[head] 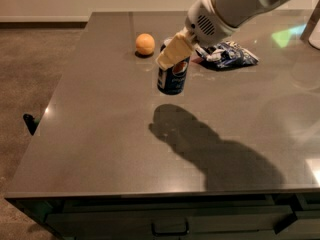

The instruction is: Move pepsi can near orange

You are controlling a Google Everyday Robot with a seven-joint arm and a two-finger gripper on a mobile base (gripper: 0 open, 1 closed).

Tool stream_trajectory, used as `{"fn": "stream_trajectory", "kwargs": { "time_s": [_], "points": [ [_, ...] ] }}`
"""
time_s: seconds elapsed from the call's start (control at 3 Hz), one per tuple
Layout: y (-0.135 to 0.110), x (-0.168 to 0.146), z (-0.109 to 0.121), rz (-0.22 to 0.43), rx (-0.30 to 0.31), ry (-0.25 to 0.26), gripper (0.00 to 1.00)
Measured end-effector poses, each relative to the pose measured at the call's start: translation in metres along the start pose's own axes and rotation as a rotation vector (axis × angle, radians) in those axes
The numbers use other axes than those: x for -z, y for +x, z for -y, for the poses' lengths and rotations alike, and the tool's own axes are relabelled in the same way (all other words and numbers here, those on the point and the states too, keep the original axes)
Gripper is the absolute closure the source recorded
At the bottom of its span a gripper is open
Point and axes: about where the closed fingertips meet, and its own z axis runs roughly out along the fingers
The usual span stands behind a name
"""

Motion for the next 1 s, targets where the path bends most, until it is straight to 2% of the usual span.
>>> {"fn": "stream_trajectory", "kwargs": {
  "time_s": [0.33, 0.67, 1.0],
  "points": [
    [-0.001, 0.0, 0.0, 0.001, -0.007, 0.001, 1.0],
    [-0.001, 0.001, 0.001, 0.002, -0.008, 0.046, 1.0],
    [-0.016, -0.005, 0.008, 0.026, 0.017, 0.108, 1.0]
  ]
}}
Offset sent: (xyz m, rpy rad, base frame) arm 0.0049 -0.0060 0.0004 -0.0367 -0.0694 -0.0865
